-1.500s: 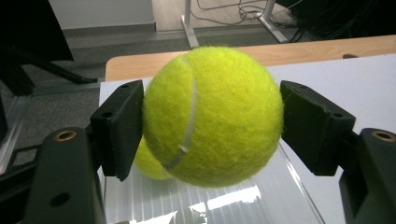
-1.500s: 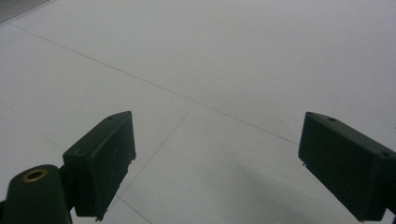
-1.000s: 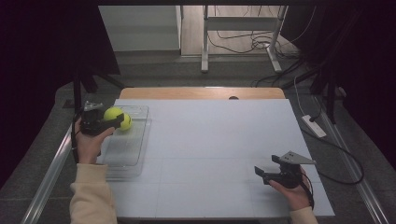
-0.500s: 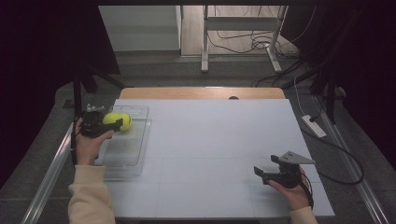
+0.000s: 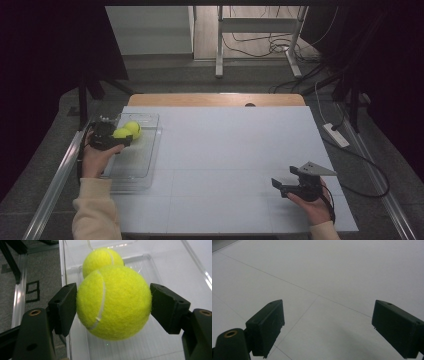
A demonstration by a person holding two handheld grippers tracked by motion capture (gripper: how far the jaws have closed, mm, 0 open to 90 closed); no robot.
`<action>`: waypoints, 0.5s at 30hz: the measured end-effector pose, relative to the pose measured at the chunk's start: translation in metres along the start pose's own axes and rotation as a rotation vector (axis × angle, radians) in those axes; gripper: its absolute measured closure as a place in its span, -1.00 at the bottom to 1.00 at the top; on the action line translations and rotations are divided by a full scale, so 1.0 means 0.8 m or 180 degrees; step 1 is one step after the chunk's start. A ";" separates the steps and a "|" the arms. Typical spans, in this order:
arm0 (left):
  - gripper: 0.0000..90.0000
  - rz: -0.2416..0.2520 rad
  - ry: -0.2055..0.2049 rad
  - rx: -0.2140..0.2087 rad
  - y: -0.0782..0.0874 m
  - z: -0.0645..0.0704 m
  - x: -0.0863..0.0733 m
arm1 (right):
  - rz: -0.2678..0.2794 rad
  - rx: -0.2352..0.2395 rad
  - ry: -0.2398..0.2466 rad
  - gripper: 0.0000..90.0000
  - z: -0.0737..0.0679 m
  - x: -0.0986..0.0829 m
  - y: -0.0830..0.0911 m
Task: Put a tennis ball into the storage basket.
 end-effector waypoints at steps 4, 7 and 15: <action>-0.40 -0.0082 -0.0039 0.0003 -0.003 0.001 -0.003 | -0.0007 -0.0010 0.0001 -0.76 0.001 0.000 0.001; -0.40 -0.0096 -0.0053 0.0002 -0.003 0.002 -0.004 | 0.0002 -0.0006 -0.0009 -0.76 0.002 0.000 0.001; -0.40 -0.0085 -0.0054 0.0012 -0.003 0.001 -0.004 | -0.0010 -0.0013 0.0003 -0.76 0.002 0.000 0.001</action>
Point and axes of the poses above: each handheld gripper's, and its own axes: y roughly backward along the jaws, x roughly out of its top, z roughly to its right, the point moved 8 cm from there along -y, roughly forward along the jaws, and after that the axes turned 2 degrees about x, right-handed, at the moved point
